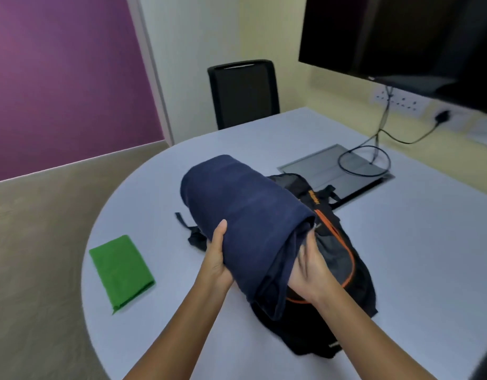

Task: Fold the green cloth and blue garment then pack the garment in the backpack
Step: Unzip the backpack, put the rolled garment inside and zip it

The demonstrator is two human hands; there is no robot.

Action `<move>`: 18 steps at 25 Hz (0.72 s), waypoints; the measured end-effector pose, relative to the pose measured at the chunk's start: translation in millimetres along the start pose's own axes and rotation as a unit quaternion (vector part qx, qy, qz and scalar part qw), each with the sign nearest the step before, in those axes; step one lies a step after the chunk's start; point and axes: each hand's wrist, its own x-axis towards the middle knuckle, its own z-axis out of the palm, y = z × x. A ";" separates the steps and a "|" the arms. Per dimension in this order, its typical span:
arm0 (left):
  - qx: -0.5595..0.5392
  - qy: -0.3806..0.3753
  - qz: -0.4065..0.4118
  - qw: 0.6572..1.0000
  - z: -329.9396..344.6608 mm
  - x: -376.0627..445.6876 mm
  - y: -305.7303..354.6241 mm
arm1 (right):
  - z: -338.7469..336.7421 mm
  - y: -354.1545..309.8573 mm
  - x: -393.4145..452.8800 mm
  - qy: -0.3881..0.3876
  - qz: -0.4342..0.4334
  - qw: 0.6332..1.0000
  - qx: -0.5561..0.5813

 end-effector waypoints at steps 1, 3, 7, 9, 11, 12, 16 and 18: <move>0.005 0.006 0.019 1.000 5.5 2.3 -2.8 | -6.7 -1.2 -4.5 -0.031 -0.008 0.999 0.011; 0.044 0.008 0.042 0.998 24.7 7.2 -23.3 | -22.4 -6.7 -17.3 -0.046 -0.026 0.998 0.036; 0.098 -0.007 0.065 0.993 61.6 7.3 -59.7 | -54.8 -15.3 -19.2 -0.036 -0.073 0.997 0.009; 0.120 -0.021 0.070 0.990 76.9 9.0 -76.0 | -74.1 -24.2 -19.0 -0.018 -0.090 0.996 0.007; 0.161 -0.030 0.068 0.984 90.2 10.0 -89.5 | -90.3 -34.0 -18.2 -0.007 -0.096 0.995 0.014; 0.188 -0.042 0.068 0.979 95.5 11.0 -94.7 | -98.6 -39.9 -17.1 -0.006 -0.095 0.995 0.023; 0.282 -0.122 0.007 0.952 103.4 24.2 -106.8 | -116.9 -71.7 -17.0 0.019 -0.080 0.996 0.018; 0.370 -0.128 -0.043 0.919 90.8 31.1 -117.2 | -125.0 -87.9 -20.3 0.041 -0.084 0.996 0.003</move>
